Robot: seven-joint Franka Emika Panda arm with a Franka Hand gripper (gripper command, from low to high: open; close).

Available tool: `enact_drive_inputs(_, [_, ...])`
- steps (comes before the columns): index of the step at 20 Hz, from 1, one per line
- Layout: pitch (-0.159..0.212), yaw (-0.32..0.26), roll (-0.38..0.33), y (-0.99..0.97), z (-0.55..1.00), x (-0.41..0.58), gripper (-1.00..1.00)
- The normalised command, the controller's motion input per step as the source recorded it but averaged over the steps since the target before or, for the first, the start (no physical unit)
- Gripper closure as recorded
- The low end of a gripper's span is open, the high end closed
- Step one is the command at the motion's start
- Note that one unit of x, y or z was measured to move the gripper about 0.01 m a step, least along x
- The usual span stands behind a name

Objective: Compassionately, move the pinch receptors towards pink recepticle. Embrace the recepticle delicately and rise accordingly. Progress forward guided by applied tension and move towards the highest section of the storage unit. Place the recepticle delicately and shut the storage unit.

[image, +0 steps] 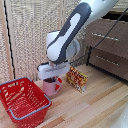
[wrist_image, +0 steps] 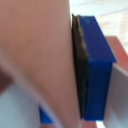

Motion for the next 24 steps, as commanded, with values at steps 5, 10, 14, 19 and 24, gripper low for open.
enact_drive_inputs(5, [0.052, -0.103, 0.018, -0.05, 0.99, 0.352, 1.0])
enact_drive_inputs(10, [0.065, -0.073, 0.0, -0.09, 1.0, 0.369, 1.0])
enact_drive_inputs(14, [0.04, -0.078, -0.003, -0.09, 1.0, 0.518, 1.0])
enact_drive_inputs(19, [0.018, -0.074, -0.014, -0.17, 1.0, 0.514, 1.0])
enact_drive_inputs(24, [0.032, -0.123, -0.049, -0.14, 1.0, 0.459, 1.0])
